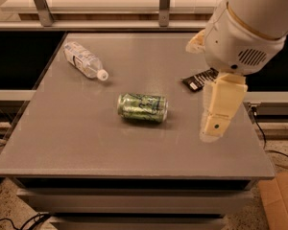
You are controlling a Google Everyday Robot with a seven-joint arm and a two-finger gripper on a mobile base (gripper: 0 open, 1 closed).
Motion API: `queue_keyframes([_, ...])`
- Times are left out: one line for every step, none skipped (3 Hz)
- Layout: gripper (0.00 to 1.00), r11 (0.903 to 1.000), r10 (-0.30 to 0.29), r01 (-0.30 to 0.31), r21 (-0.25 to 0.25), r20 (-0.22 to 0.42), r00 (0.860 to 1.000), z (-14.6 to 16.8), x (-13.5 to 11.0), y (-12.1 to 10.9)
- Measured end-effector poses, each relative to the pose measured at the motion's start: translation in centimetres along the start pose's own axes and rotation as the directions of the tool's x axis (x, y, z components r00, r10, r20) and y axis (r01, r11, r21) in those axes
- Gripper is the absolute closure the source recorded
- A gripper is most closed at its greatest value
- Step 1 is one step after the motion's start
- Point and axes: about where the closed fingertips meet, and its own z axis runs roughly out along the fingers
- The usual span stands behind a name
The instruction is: Place green can upright
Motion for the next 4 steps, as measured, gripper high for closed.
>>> queue_keyframes([0.0,1.0,0.0,0.0,0.0,0.0,1.0,0.0,0.0,0.0])
queue_keyframes([0.0,0.9998,0.01,-0.01,0.015,0.023,1.0,0.5,-1.0,-0.7])
queue_keyframes([0.0,0.9992,0.037,-0.038,0.012,0.052,0.998,5.5,-4.8,-4.7])
queue_keyframes([0.0,0.9992,0.037,-0.038,0.012,0.052,0.998,5.5,-4.9,-4.7])
